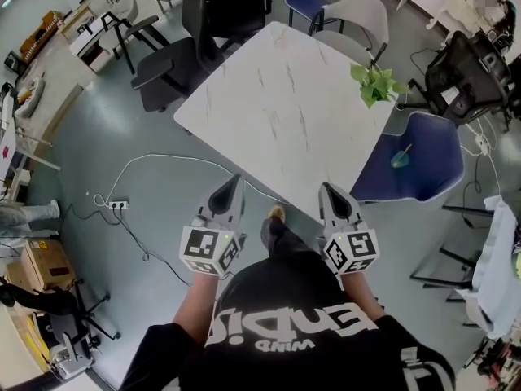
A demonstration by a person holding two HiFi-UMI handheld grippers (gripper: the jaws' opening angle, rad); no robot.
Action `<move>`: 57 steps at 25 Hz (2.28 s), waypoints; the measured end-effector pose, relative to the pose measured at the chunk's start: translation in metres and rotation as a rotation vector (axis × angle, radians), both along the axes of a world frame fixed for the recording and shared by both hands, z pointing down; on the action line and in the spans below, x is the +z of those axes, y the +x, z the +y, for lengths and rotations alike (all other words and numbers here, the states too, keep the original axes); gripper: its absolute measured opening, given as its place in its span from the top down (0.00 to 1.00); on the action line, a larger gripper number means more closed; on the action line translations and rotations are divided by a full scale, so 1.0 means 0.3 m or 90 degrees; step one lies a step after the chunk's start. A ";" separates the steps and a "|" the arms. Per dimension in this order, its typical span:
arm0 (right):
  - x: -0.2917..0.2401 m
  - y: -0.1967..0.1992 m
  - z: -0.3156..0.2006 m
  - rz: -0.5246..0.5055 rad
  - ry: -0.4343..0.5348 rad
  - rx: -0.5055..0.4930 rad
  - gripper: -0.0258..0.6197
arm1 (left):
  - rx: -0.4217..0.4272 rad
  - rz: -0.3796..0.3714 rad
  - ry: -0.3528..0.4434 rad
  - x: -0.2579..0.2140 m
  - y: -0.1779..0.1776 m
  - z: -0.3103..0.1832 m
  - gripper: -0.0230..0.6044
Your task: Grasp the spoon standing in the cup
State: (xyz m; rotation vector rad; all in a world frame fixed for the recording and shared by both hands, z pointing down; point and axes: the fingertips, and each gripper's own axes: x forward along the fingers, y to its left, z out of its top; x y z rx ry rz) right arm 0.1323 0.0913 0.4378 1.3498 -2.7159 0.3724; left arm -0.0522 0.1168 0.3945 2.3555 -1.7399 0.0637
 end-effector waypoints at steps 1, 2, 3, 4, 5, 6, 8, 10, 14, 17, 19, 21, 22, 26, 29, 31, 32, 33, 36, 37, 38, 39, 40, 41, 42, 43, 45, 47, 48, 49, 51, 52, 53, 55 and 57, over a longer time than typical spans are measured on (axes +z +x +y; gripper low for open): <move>-0.004 -0.009 -0.028 0.000 -0.001 0.001 0.94 | 0.002 -0.001 -0.001 -0.005 -0.010 -0.030 0.94; -0.007 -0.018 -0.057 0.000 -0.002 0.001 0.94 | 0.003 -0.001 -0.002 -0.009 -0.019 -0.063 0.94; -0.010 -0.027 -0.088 0.000 -0.003 0.001 0.94 | 0.004 -0.002 -0.003 -0.012 -0.028 -0.096 0.94; -0.013 -0.037 -0.120 -0.001 -0.004 0.001 0.94 | 0.004 -0.002 -0.003 -0.017 -0.036 -0.130 0.94; -0.016 -0.046 -0.152 -0.001 -0.005 0.001 0.94 | 0.005 -0.002 -0.003 -0.022 -0.044 -0.163 0.94; -0.019 -0.056 -0.182 -0.002 -0.006 0.001 0.94 | 0.006 -0.003 -0.002 -0.027 -0.051 -0.195 0.94; -0.026 -0.078 -0.238 -0.003 -0.006 0.000 0.94 | 0.010 -0.005 -0.002 -0.037 -0.066 -0.254 0.94; -0.032 -0.097 -0.296 -0.006 -0.005 0.001 0.94 | 0.013 -0.007 -0.001 -0.045 -0.083 -0.317 0.94; -0.036 -0.120 -0.411 -0.014 -0.011 0.004 0.94 | 0.016 -0.015 0.004 -0.069 -0.110 -0.444 0.94; -0.033 -0.139 -0.487 -0.015 -0.015 0.000 0.94 | 0.011 -0.018 0.003 -0.078 -0.132 -0.524 0.94; -0.036 -0.159 -0.539 -0.015 -0.014 -0.005 0.94 | 0.007 -0.019 0.001 -0.081 -0.149 -0.572 0.94; -0.041 -0.178 -0.584 -0.015 -0.012 -0.008 0.94 | 0.006 -0.019 -0.001 -0.086 -0.162 -0.612 0.94; -0.044 -0.184 -0.603 -0.015 -0.012 -0.008 0.94 | 0.007 -0.020 -0.002 -0.088 -0.166 -0.629 0.94; -0.053 -0.203 -0.661 -0.016 -0.014 0.003 0.94 | 0.018 -0.019 -0.006 -0.090 -0.185 -0.703 0.94; -0.047 -0.208 -0.701 -0.014 -0.018 0.024 0.94 | 0.035 -0.015 -0.002 -0.098 -0.200 -0.770 0.94; -0.042 -0.216 -0.730 -0.011 -0.018 0.041 0.94 | 0.051 -0.017 0.003 -0.104 -0.212 -0.814 0.94; -0.038 -0.223 -0.746 -0.010 -0.018 0.049 0.94 | 0.060 -0.019 0.005 -0.103 -0.218 -0.836 0.94; -0.034 -0.229 -0.761 -0.010 -0.020 0.058 0.94 | 0.069 -0.021 0.005 -0.100 -0.223 -0.858 0.94; -0.024 -0.248 -0.787 -0.012 -0.026 0.079 0.94 | 0.092 -0.022 0.002 -0.087 -0.233 -0.909 0.94; -0.022 -0.258 -0.796 -0.012 -0.027 0.082 0.94 | 0.096 -0.020 0.002 -0.084 -0.238 -0.927 0.94; -0.021 -0.269 -0.807 -0.011 -0.025 0.083 0.94 | 0.099 -0.017 0.003 -0.081 -0.245 -0.946 0.94; -0.022 -0.281 -0.819 -0.011 -0.023 0.083 0.94 | 0.101 -0.014 0.004 -0.078 -0.252 -0.964 0.94; -0.024 -0.291 -0.832 -0.012 -0.021 0.083 0.94 | 0.102 -0.012 0.005 -0.074 -0.259 -0.980 0.94; -0.025 -0.300 -0.844 -0.013 -0.019 0.083 0.94 | 0.102 -0.011 0.004 -0.070 -0.264 -0.994 0.94; -0.027 -0.306 -0.855 -0.013 -0.019 0.084 0.94 | 0.103 -0.010 0.004 -0.067 -0.268 -1.008 0.94; -0.030 -0.311 -0.867 -0.014 -0.018 0.085 0.94 | 0.105 -0.008 0.003 -0.066 -0.270 -1.020 0.94; -0.043 -0.324 -0.888 -0.013 -0.010 0.083 0.94 | 0.110 -0.005 0.004 -0.066 -0.272 -1.038 0.94; -0.057 -0.341 -0.909 -0.014 -0.001 0.082 0.94 | 0.113 -0.003 0.002 -0.062 -0.277 -1.049 0.94; -0.063 -0.350 -0.922 -0.014 0.004 0.081 0.94 | 0.114 -0.002 0.001 -0.059 -0.279 -1.053 0.94; -0.070 -0.360 -0.934 -0.014 0.008 0.078 0.94 | 0.116 -0.001 0.001 -0.057 -0.280 -1.058 0.94; -0.087 -0.383 -0.956 -0.013 0.019 0.067 0.94 | 0.120 0.002 0.001 -0.054 -0.283 -1.069 0.94; -0.093 -0.395 -0.965 -0.013 0.023 0.060 0.94 | 0.122 0.003 0.000 -0.053 -0.286 -1.075 0.94; -0.098 -0.407 -0.974 -0.013 0.025 0.055 0.94 | 0.124 0.004 0.000 -0.052 -0.289 -1.079 0.94; -0.099 -0.424 -0.989 -0.016 0.025 0.047 0.82 | 0.126 0.005 0.001 -0.050 -0.296 -1.089 0.94; -0.092 -0.436 -1.003 -0.020 0.018 0.038 0.70 | 0.127 0.008 0.000 -0.047 -0.299 -1.100 0.94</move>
